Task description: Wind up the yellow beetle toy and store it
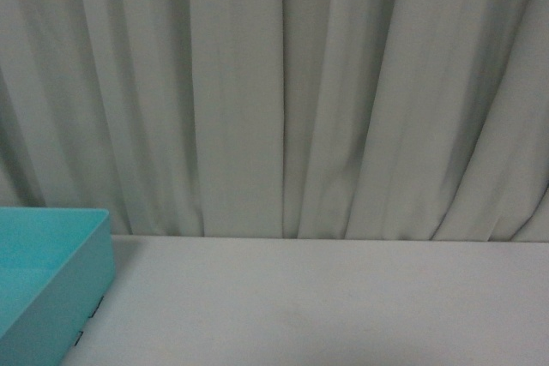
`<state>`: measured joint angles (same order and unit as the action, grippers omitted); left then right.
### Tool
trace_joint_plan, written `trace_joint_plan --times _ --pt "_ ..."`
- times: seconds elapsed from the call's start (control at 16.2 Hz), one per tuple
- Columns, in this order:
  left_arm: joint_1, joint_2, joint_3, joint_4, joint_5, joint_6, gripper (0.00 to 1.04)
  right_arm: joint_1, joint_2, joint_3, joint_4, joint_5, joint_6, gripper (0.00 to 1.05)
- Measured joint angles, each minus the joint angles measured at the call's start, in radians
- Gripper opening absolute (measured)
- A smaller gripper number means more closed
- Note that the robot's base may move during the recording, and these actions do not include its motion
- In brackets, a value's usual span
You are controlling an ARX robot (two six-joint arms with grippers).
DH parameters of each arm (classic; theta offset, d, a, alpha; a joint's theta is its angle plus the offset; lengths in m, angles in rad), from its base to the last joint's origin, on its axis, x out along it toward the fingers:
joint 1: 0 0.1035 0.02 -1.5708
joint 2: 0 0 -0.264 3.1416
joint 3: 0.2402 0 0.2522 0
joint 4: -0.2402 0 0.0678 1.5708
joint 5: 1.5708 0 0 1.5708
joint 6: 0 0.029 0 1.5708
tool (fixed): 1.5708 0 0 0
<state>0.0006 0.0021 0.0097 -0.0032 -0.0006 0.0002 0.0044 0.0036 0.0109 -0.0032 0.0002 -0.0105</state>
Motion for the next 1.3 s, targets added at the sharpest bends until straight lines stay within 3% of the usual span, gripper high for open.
trace_joint_plan --times 0.43,0.49,0.56,0.62,0.74,0.8,0.87,0.99,1.11,1.3 --pt "0.0 0.0 0.0 0.0 0.0 0.0 0.98 0.0 0.0 0.0 -0.001 0.0 0.0 0.98" --pt "0.0 0.0 0.0 0.0 0.0 0.0 0.98 -0.013 0.012 0.018 -0.072 -0.032 0.033 0.98" --pt "0.0 0.0 0.0 0.0 0.001 0.0 0.98 -0.091 0.103 0.068 -0.191 -0.143 0.107 0.98" --pt "0.0 0.0 0.0 0.0 0.0 0.0 0.98 -0.258 0.196 0.098 -0.17 -0.292 0.138 0.98" --pt "0.0 0.0 0.0 0.0 0.0 0.0 0.98 -0.623 0.447 0.183 0.095 -0.625 0.075 0.98" --pt "0.0 0.0 0.0 0.001 -0.001 0.0 0.98 -0.753 0.657 0.254 0.279 -0.755 0.034 0.98" --pt "0.0 0.0 0.0 -0.001 0.0 0.0 0.98 -0.802 0.832 0.315 0.416 -0.822 -0.007 0.98" --pt "0.0 0.0 0.0 0.0 0.0 0.0 0.98 -0.729 1.155 0.455 0.581 -0.848 -0.106 0.98" --pt "0.0 0.0 0.0 0.0 0.0 0.0 0.98 -0.603 1.36 0.608 0.548 -0.89 -0.209 0.98" --pt "0.0 0.0 0.0 0.0 0.0 0.0 0.98 -0.41 1.58 0.865 0.254 -0.991 -0.457 0.98"
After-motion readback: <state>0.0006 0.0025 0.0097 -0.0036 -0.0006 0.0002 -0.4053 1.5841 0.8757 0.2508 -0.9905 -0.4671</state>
